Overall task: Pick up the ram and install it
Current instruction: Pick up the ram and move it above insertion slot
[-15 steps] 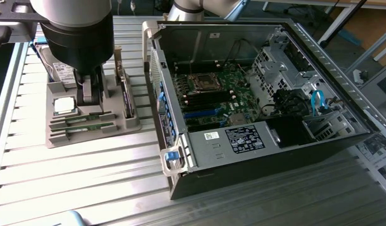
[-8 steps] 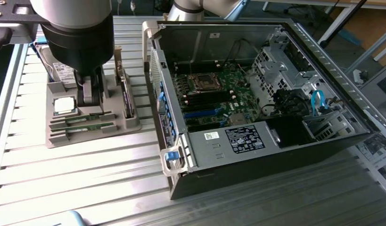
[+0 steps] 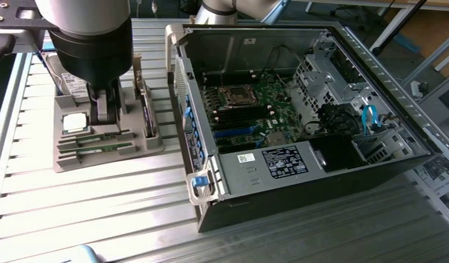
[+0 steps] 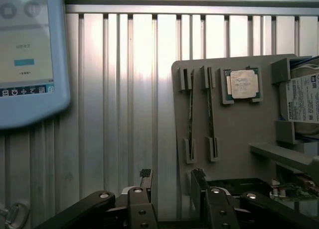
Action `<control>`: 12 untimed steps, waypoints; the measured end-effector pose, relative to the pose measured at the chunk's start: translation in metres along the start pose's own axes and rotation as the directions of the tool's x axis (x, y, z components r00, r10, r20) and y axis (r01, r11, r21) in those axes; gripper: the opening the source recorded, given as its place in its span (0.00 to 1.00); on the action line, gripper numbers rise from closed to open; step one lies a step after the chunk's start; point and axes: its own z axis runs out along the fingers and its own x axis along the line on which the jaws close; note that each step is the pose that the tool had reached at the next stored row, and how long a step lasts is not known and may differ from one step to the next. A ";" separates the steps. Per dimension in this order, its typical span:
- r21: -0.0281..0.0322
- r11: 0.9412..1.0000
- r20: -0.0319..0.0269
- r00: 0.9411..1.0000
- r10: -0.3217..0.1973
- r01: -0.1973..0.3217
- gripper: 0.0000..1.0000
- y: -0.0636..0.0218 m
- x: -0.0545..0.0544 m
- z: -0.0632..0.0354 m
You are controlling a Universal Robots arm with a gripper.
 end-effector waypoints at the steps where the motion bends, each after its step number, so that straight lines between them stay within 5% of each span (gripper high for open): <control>1: 0.000 1.000 0.000 1.000 0.000 0.000 0.44 0.0000 0.000 0.0004; 12: 0.000 1.000 0.000 1.000 0.000 0.000 0.44 -0.0002 0.000 0.0048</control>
